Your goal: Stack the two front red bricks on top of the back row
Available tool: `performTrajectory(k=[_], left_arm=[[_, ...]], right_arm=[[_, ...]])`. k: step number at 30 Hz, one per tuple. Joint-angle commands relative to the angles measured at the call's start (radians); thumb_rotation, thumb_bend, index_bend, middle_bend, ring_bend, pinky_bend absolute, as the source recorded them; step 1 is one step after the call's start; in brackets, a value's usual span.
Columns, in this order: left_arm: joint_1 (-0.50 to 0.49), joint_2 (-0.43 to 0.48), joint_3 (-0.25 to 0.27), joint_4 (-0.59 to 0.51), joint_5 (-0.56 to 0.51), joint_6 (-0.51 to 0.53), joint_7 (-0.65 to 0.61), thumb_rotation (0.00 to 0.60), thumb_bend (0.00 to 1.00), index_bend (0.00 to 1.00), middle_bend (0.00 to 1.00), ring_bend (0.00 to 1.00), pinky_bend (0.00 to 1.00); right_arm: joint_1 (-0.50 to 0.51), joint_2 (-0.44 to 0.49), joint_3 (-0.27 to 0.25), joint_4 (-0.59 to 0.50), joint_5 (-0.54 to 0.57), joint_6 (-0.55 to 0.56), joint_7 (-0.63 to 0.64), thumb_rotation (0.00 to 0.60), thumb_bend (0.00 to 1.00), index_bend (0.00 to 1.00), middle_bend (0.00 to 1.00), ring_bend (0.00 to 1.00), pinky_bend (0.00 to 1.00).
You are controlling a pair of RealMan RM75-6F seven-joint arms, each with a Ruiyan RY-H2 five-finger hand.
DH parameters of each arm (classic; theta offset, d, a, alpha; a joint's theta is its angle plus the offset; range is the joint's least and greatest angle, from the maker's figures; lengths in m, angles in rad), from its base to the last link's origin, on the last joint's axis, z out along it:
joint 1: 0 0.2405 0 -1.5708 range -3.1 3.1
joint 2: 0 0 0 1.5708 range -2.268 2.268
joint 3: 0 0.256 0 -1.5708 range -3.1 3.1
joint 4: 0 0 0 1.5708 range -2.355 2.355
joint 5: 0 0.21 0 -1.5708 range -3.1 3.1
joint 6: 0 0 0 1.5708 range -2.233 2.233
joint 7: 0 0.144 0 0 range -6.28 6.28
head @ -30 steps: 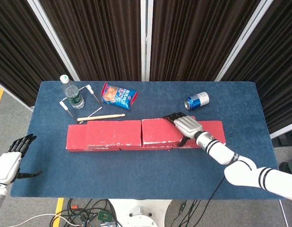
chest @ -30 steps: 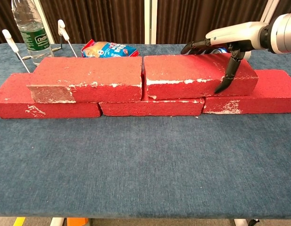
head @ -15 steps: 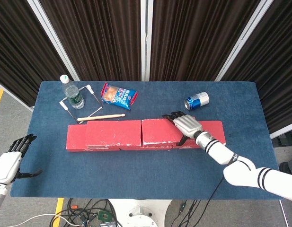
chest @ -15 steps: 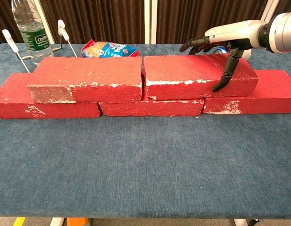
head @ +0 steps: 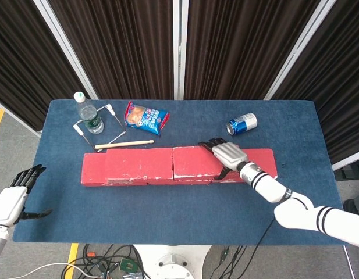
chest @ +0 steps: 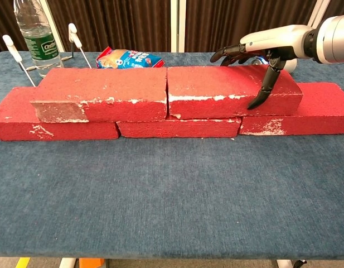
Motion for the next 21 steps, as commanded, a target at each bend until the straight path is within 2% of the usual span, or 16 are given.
performTrajectory(k=[1, 9, 18, 21], left_arm=[[0.0, -0.001, 0.0, 0.001, -0.001, -0.001, -0.001, 0.6, 0.05, 0.01, 0.0, 0.0, 0.0], [-0.001, -0.003, 0.001, 0.006, -0.002, -0.003, -0.006, 0.6, 0.05, 0.01, 0.0, 0.0, 0.0], [0.0, -0.003, 0.001, 0.009, -0.003, -0.003, -0.012, 0.6, 0.05, 0.01, 0.0, 0.0, 0.0], [0.0, -0.004, 0.001, 0.01, -0.005, -0.004, -0.013, 0.6, 0.05, 0.01, 0.0, 0.0, 0.0]], right_arm=[[0.0, -0.001, 0.0, 0.001, 0.0, 0.0, 0.0, 0.6, 0.08, 0.0, 0.17, 0.0, 0.01], [0.003, 0.001, 0.001, 0.002, 0.008, -0.005, -0.001, 0.6, 0.0, 0.0, 0.13, 0.0, 0.01], [0.0, 0.004, 0.005, -0.002, 0.007, -0.014, 0.021, 0.6, 0.0, 0.0, 0.01, 0.0, 0.0], [-0.003, 0.005, 0.009, -0.003, -0.003, -0.01, 0.032, 0.6, 0.0, 0.0, 0.0, 0.0, 0.0]])
